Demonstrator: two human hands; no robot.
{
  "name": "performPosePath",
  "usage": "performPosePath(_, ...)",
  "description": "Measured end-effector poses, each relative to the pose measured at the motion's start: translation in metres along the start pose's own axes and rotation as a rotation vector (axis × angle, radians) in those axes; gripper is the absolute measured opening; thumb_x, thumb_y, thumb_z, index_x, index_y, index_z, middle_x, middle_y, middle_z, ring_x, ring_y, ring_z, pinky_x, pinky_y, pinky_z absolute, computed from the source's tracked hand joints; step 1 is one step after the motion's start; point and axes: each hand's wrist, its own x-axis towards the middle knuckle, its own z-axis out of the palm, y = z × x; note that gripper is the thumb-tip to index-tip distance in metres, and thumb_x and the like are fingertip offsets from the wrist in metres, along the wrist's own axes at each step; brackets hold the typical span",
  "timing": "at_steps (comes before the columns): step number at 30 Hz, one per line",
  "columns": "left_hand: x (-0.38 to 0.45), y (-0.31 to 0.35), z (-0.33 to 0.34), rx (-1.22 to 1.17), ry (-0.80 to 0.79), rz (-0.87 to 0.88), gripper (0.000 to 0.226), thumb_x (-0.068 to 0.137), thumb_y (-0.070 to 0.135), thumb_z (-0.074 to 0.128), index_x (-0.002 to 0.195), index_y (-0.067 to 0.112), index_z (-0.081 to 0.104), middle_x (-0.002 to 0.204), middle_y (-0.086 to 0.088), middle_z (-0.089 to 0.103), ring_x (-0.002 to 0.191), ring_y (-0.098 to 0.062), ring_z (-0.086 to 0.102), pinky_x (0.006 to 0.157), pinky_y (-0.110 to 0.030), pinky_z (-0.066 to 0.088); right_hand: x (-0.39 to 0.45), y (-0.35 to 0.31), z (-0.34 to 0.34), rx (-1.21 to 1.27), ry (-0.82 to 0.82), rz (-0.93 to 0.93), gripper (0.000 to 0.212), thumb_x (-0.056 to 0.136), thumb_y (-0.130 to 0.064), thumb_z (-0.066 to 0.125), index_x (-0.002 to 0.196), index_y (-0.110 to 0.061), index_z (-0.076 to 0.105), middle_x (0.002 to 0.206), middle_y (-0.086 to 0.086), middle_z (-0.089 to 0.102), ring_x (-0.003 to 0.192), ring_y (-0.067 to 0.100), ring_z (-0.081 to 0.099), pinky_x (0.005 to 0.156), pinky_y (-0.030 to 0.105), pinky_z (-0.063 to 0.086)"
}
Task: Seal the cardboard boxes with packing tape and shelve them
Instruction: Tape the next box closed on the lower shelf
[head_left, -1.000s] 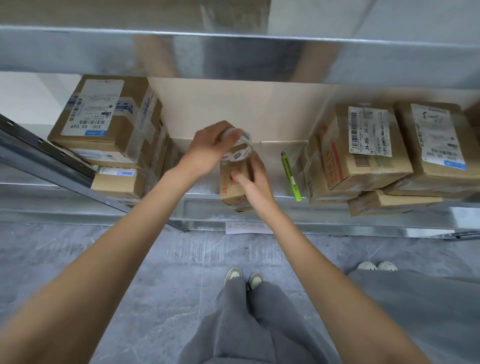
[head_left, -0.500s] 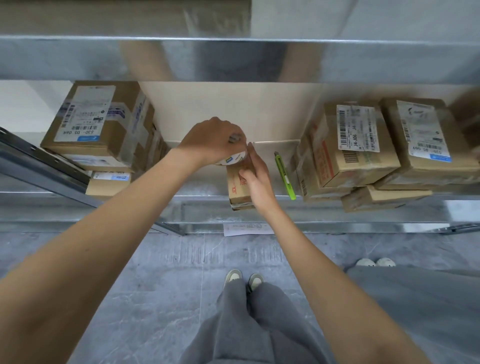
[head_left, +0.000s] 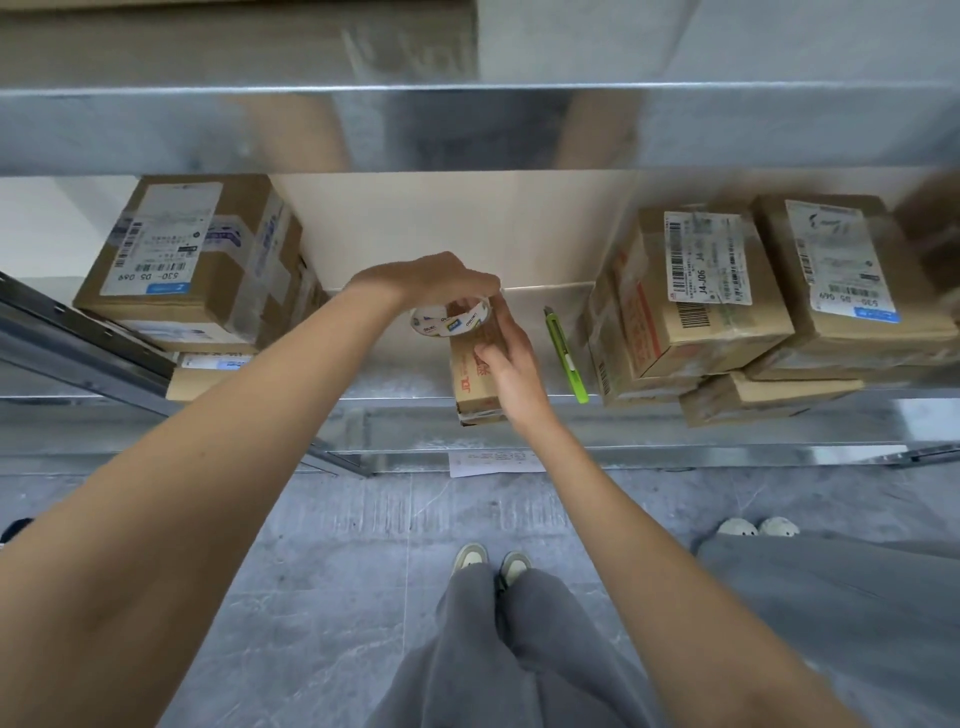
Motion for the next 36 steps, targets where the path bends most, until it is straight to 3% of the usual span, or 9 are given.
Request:
performPosePath(2, -0.002, 0.002, -0.005, -0.017, -0.092, -0.031, 0.043, 0.075, 0.053, 0.054, 0.103, 0.023, 0.066, 0.112, -0.005, 0.064, 0.101, -0.025, 0.060, 0.088, -0.039, 0.046, -0.001, -0.001, -0.002, 0.019, 0.012, -0.001, 0.072, 0.079, -0.030, 0.048, 0.149, -0.036, 0.033, 0.141, 0.003, 0.047, 0.128, 0.013, 0.047, 0.109, 0.040, 0.040)
performPosePath(4, 0.000, -0.002, -0.006, -0.081, -0.195, -0.004, 0.021, 0.084, 0.038, 0.065, 0.104, 0.030, 0.064, 0.118, -0.001, 0.059, 0.112, -0.027, 0.055, 0.094, -0.047, 0.052, 0.001, 0.000, -0.002, 0.030, 0.005, -0.015, 0.069, 0.077, -0.031, 0.049, 0.146, -0.032, 0.039, 0.136, 0.008, 0.051, 0.123, 0.018, 0.051, 0.107, 0.044, 0.042)
performPosePath(9, 0.007, -0.013, -0.003, -0.212, -0.240, -0.048, 0.005, 0.093, 0.027, 0.061, 0.093, 0.024, 0.066, 0.104, -0.002, 0.060, 0.101, -0.024, 0.061, 0.086, -0.043, 0.058, -0.001, 0.002, 0.003, 0.023, 0.016, -0.015, 0.073, 0.075, -0.037, 0.049, 0.147, -0.032, 0.037, 0.138, 0.008, 0.050, 0.128, 0.017, 0.049, 0.108, 0.046, 0.041)
performPosePath(13, 0.001, -0.007, -0.009, -0.192, -0.278, -0.149, 0.022, 0.090, 0.037, 0.055, 0.093, 0.015, 0.059, 0.087, -0.004, 0.056, 0.076, -0.019, 0.053, 0.069, -0.026, 0.048, -0.001, -0.002, 0.001, 0.009, 0.011, -0.008, 0.076, 0.076, -0.037, 0.050, 0.150, -0.031, 0.033, 0.141, 0.004, 0.047, 0.129, 0.014, 0.047, 0.110, 0.043, 0.039)
performPosePath(22, 0.012, -0.007, -0.013, -0.170, -0.312, -0.273, 0.033, 0.084, 0.043, 0.054, 0.095, 0.012, 0.060, 0.086, -0.009, 0.060, 0.078, -0.023, 0.057, 0.060, -0.025, 0.048, -0.004, -0.001, 0.000, -0.023, 0.009, -0.004, 0.075, 0.079, -0.036, 0.050, 0.151, -0.034, 0.030, 0.145, 0.005, 0.041, 0.134, 0.016, 0.040, 0.114, 0.046, 0.033)
performPosePath(26, 0.015, -0.022, -0.013, -0.240, -0.318, -0.268, 0.043, 0.085, 0.043, 0.056, 0.112, 0.011, 0.063, 0.103, -0.013, 0.063, 0.087, -0.026, 0.061, 0.074, -0.029, 0.049, -0.005, -0.002, 0.001, -0.040, -0.005, 0.002, 0.075, 0.076, -0.046, 0.049, 0.147, -0.048, 0.026, 0.151, 0.005, 0.036, 0.141, 0.017, 0.034, 0.115, 0.049, 0.031)
performPosePath(32, 0.017, -0.041, -0.011, -0.364, -0.295, -0.224, 0.046, 0.086, 0.046, 0.059, 0.113, 0.009, 0.064, 0.103, -0.013, 0.064, 0.090, -0.028, 0.066, 0.084, -0.038, 0.055, -0.005, -0.005, 0.000, -0.020, -0.018, 0.004, 0.072, 0.080, -0.037, 0.050, 0.149, -0.045, 0.027, 0.152, 0.004, 0.033, 0.141, 0.016, 0.032, 0.115, 0.048, 0.031)
performPosePath(36, 0.016, -0.049, -0.008, -0.428, -0.295, -0.179, 0.043, 0.088, 0.046, 0.057, 0.115, 0.013, 0.065, 0.113, -0.015, 0.064, 0.102, -0.033, 0.069, 0.085, -0.043, 0.058, -0.002, -0.004, 0.000, -0.018, -0.039, -0.003, 0.072, 0.081, -0.037, 0.050, 0.149, -0.045, 0.026, 0.151, 0.003, 0.035, 0.140, 0.016, 0.033, 0.115, 0.048, 0.031)
